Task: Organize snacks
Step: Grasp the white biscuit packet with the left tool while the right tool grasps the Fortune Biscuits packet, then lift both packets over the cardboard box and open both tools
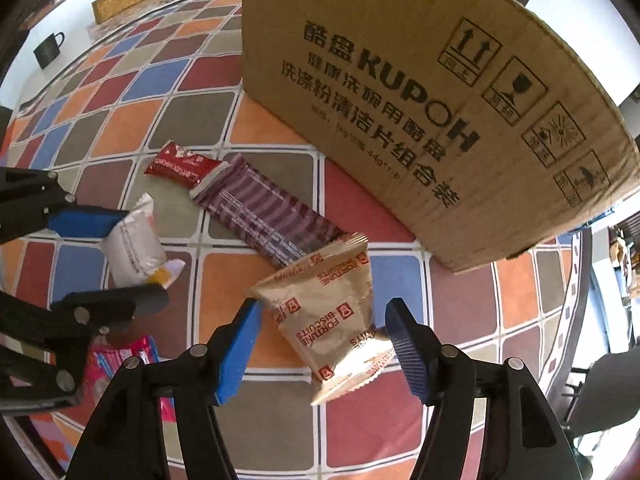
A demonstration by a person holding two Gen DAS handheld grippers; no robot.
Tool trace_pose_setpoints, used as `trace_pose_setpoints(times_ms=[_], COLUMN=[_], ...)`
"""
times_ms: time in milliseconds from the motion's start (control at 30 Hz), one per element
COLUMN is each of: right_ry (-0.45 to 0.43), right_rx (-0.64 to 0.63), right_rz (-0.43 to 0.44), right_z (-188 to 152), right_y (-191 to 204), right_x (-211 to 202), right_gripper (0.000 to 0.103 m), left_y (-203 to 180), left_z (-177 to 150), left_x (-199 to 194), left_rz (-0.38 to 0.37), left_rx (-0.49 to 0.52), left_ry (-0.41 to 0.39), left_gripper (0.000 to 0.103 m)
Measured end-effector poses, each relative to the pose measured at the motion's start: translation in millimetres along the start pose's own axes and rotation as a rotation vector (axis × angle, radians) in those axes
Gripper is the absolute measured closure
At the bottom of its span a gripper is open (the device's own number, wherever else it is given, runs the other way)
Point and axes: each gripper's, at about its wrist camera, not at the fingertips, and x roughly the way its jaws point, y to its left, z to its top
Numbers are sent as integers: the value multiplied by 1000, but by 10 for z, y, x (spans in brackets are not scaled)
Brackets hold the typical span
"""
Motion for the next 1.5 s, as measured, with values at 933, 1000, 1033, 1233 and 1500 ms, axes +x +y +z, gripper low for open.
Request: trace_pose_setpoints(times_ms=[933,1000,1033,1233,1500], right_ry=[-308,-340,-351,-415,-474], right_rx=[309,324,330,370,408], right_rz=[15,8,6,8,-6], right_z=[-127,-83,-60,51,191], right_y=[-39,-54,-63,-126,-241], right_x=[-1027,-1128,-1159,-1356,-1499], right_gripper=[63,63,63,62,63], left_y=[-124,-131,-138,-155,-121], left_z=[298,357,394,589,850], left_x=[-780,-891,-953,-1181,-1296], left_rz=[19,19,19,22,32], left_rx=[71,80,85,104,115], left_ry=[-246,-276,-292,-356,-408], left_gripper=[56,56,56,56,56])
